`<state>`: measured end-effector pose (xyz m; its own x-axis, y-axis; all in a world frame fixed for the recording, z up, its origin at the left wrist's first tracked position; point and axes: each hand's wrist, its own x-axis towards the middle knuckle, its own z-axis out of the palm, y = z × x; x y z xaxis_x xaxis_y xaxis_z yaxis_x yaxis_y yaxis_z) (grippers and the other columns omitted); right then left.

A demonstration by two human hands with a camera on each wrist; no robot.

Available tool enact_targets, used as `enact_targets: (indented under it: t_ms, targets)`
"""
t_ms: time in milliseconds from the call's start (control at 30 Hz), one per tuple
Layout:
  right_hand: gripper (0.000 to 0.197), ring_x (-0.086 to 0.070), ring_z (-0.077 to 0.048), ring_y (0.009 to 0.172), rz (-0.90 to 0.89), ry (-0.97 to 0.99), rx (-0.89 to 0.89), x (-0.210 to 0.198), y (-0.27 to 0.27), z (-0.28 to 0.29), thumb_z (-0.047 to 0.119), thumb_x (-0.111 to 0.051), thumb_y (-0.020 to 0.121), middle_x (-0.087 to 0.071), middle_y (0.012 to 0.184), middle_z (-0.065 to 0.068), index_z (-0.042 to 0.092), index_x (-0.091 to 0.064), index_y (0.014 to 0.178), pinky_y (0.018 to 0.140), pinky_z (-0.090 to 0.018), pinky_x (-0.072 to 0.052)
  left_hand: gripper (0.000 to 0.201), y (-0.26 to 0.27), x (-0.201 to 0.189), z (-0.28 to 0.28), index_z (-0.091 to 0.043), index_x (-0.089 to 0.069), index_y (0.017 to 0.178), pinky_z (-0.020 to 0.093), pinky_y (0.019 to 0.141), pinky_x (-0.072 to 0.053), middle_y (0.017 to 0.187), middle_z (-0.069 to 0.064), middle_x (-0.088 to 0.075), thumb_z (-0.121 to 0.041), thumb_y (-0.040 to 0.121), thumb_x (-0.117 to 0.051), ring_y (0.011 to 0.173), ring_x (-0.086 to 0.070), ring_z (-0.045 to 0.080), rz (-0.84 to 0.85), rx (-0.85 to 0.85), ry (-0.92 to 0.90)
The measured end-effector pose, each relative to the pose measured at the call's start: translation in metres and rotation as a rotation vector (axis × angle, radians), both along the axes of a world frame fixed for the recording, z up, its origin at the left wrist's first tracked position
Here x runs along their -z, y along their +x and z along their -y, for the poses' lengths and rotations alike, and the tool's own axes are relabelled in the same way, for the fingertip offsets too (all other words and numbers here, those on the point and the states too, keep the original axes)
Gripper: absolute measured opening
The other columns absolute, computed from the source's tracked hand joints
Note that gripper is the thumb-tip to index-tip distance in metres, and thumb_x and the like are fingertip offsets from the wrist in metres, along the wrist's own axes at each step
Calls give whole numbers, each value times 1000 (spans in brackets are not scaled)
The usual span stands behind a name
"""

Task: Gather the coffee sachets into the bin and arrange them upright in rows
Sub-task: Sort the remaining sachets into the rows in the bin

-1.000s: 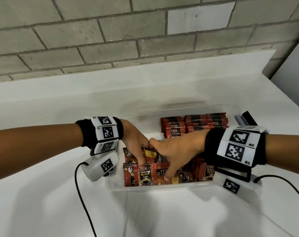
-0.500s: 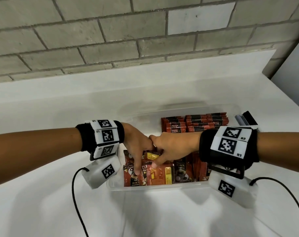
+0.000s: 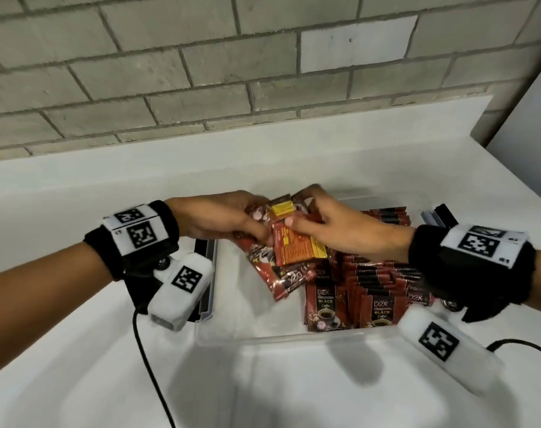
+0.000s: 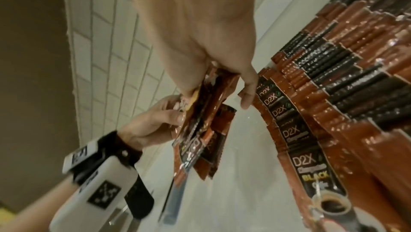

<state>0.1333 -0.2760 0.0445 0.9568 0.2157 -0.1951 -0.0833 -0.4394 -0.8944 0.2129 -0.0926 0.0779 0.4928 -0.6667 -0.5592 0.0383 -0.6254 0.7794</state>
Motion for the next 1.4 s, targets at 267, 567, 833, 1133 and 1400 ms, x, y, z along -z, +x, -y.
enact_targets:
  t_ms: [267,567,833,1133,1400]
  targets:
    - [24,-64,-21,97,-25,253,356,0,-8,-12,32,-48,99,-61,107,-9,15,-40,113,84,-40,-57,22,-36,12,25,0,-57,111,31,67,-58,92,16,-70,-10,92,-50,75,-67,21,-126,-645,-354]
    - [39,-45,1,83,212,70,552,5,-18,-30,38,-47,98,-38,117,-6,13,-42,128,58,4,-38,38,-68,22,55,-4,-55,121,31,62,-53,97,14,-65,-25,90,-53,82,-64,24,-92,-1165,-706]
    - [29,-50,-8,52,268,215,490,3,-33,-44,38,-37,101,-59,74,-6,23,-34,126,44,-16,-39,36,-69,20,61,-2,-56,118,37,68,-55,95,15,-62,-21,87,-58,82,-63,30,-124,-1277,-823]
    - [33,-68,-1,87,292,446,556,3,-30,-51,25,-68,88,-70,97,7,20,-47,113,73,-15,-52,57,-73,26,58,-3,-59,120,52,87,-52,122,25,-61,-36,74,-57,109,-61,42,-150,-1305,-804]
    - [41,-69,-13,92,209,778,725,-9,-22,-38,24,-70,86,-70,108,-3,19,-48,121,74,-28,-58,72,-83,15,42,-23,-44,135,40,94,-50,130,9,-59,-61,78,-61,115,-60,19,-61,-832,-753]
